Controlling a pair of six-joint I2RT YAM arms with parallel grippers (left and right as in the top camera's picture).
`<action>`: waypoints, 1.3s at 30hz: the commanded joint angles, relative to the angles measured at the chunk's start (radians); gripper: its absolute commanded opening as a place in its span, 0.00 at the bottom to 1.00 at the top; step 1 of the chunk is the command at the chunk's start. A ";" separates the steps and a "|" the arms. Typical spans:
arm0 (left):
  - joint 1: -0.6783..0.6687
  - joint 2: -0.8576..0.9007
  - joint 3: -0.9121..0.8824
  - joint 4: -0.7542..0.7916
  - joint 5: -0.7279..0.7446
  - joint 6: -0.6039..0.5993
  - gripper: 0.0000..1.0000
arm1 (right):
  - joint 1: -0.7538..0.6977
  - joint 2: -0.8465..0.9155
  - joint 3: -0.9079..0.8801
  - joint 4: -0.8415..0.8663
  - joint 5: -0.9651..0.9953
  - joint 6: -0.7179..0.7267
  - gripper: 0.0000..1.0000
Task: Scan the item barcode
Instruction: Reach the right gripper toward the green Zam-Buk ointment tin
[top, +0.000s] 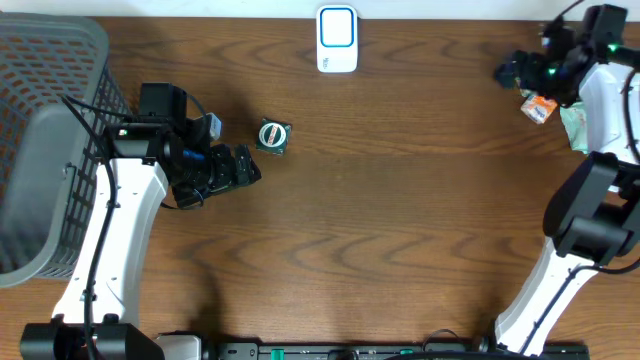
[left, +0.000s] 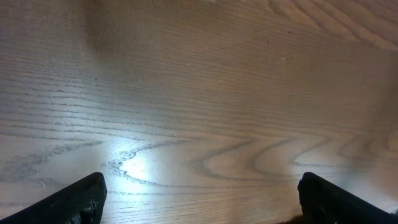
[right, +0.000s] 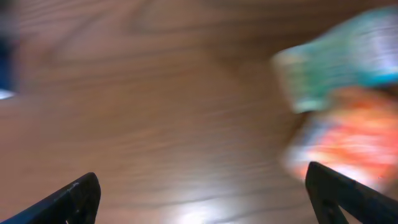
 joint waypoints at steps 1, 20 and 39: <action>-0.002 0.007 -0.002 -0.002 0.005 0.013 0.98 | 0.072 0.001 0.005 -0.041 -0.267 0.012 0.99; -0.002 0.007 -0.002 -0.002 0.005 0.013 0.98 | 0.591 0.001 -0.231 0.288 -0.157 -0.056 0.99; -0.002 0.007 -0.002 -0.002 0.005 0.013 0.97 | 0.875 0.007 -0.237 0.505 0.092 -0.167 0.99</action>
